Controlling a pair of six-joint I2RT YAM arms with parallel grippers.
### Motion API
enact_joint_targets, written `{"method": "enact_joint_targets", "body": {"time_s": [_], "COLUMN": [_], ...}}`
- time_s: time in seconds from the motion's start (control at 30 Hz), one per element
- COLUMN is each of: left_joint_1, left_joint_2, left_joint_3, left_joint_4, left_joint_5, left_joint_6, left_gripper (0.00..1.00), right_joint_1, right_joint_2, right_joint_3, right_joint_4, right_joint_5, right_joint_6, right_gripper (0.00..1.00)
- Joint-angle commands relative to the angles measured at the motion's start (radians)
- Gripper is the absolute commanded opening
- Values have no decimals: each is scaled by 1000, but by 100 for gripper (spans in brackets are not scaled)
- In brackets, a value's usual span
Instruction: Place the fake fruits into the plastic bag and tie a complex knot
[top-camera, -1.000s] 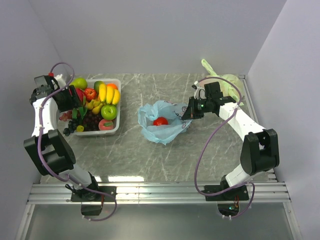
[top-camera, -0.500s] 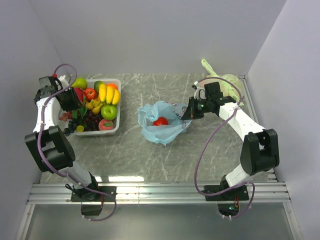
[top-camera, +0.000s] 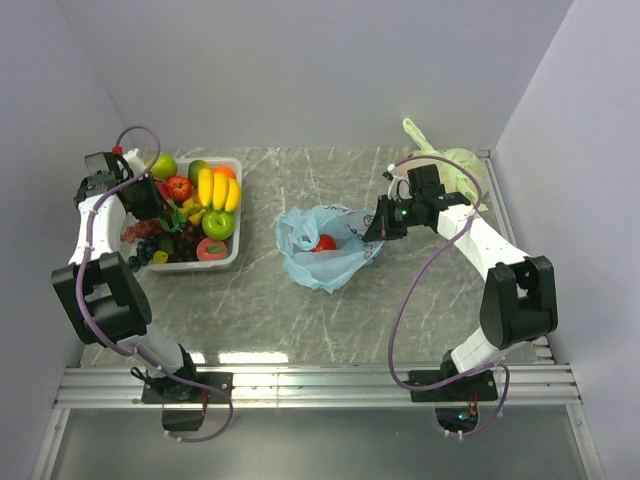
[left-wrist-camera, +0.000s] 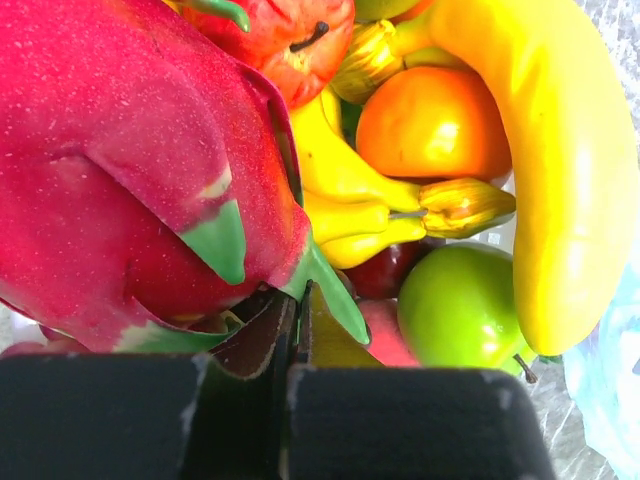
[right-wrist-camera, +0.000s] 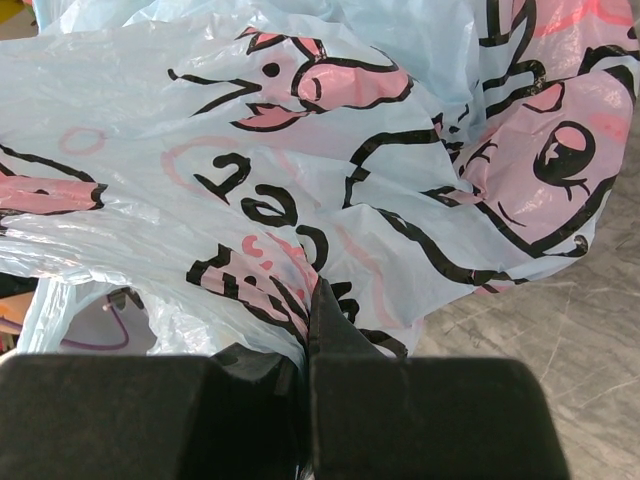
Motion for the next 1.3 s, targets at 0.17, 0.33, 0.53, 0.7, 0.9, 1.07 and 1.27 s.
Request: {"method": "enact_joint_targets", "body": {"time_s": [0.17,0.33,0.53,0.7,0.9,1.07,1.27], "left_joint_1": [6,8,-2,-54,-230,-421,-606], "left_joint_2": [-145,-188,-214,-247,-334,-440,-492], "left_joint_3": [-10,48,142,214,185,56,-40], "left_joint_4": [30,7,-46,-154,-260,-234,-264], "left_joint_5": [-2,7,81,180,239,269,311], "left_joint_6": [1,35,58,113,142,95,110], "left_gripper": [0,0,0,0,0,1,1], "right_joint_1": [-3,-1,-3,-3,-3,-3,-3], "right_joint_2": [-2,-5,-16,-19,-30,-44,-44], "right_joint_3": [31,26,20,17,12,-3,-11], "right_joint_4": [7,11,23,39,72,121,169], "right_joint_5": [-27,-31,-24,-27,-30,-25,-33], "right_joint_6": [-13,-8,6,33,81,147,219], "right_gripper": [0,0,0,0,0,0,0]}}
